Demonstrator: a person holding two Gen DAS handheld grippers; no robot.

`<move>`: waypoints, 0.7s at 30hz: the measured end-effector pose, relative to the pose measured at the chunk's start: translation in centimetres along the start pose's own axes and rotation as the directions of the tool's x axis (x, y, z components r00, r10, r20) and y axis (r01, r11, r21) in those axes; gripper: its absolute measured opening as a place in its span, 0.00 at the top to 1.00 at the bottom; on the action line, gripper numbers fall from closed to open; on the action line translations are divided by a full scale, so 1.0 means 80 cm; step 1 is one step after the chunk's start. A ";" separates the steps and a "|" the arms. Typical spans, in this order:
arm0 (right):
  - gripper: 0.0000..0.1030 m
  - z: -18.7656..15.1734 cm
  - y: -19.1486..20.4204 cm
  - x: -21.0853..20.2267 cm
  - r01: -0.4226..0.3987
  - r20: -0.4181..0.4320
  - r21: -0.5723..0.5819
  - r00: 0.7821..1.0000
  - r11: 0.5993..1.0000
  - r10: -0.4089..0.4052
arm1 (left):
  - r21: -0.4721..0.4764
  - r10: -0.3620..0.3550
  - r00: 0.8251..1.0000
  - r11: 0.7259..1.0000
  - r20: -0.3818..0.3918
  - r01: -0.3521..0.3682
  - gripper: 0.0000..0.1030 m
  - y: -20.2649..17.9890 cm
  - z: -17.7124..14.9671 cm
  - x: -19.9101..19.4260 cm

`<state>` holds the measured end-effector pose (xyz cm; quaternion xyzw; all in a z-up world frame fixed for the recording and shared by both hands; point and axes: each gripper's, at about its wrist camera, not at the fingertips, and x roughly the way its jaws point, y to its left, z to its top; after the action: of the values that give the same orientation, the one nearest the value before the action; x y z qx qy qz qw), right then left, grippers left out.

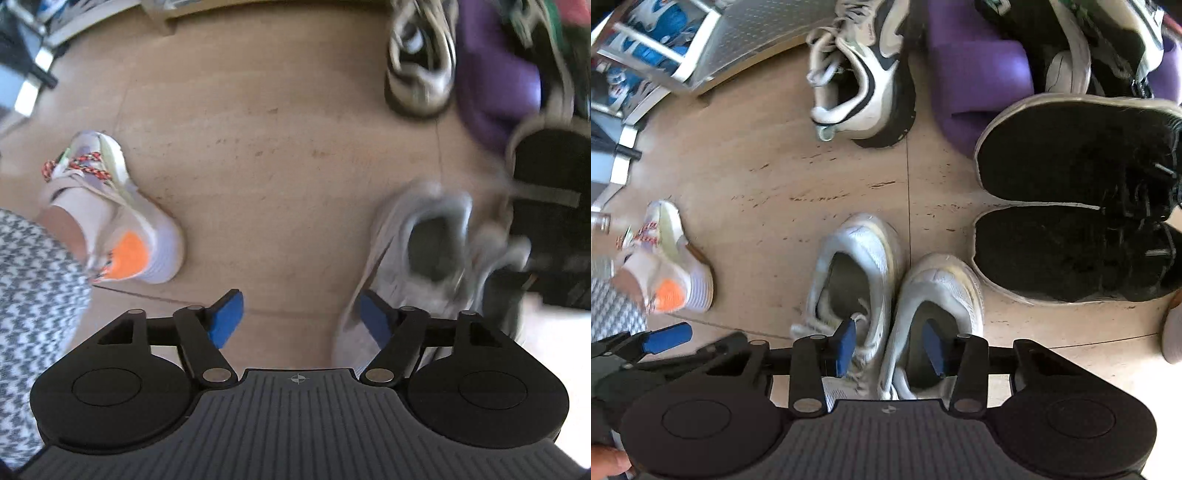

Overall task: Organize scattered shoes
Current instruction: 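Grip and align the white sneaker beside its mate with the right tool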

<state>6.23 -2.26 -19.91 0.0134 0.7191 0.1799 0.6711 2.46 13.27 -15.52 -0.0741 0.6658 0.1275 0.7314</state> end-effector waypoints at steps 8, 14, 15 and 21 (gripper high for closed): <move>0.64 0.011 0.016 0.034 0.023 -0.066 -0.041 0.997 0.999 -0.026 | 0.061 0.038 0.999 0.997 -0.010 -0.038 0.18 0.000 0.013 0.030; 0.62 0.019 0.024 0.019 0.025 -0.105 -0.041 0.994 0.999 -0.029 | 0.090 0.129 0.992 0.988 -0.008 -0.128 0.17 0.021 0.020 0.049; 0.62 0.021 0.024 0.013 0.012 -0.109 -0.031 0.994 0.999 -0.015 | 0.083 0.126 0.992 0.989 -0.008 -0.125 0.17 0.023 0.020 0.049; 0.62 0.042 0.028 0.010 -0.054 -0.052 0.022 0.997 0.998 0.055 | 0.088 0.104 0.994 0.991 -0.011 -0.103 0.17 0.017 0.018 0.049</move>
<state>8.93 0.88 -20.19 0.0349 0.7378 0.1910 0.6465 3.74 15.35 -19.21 -0.0085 0.6794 0.1356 0.7211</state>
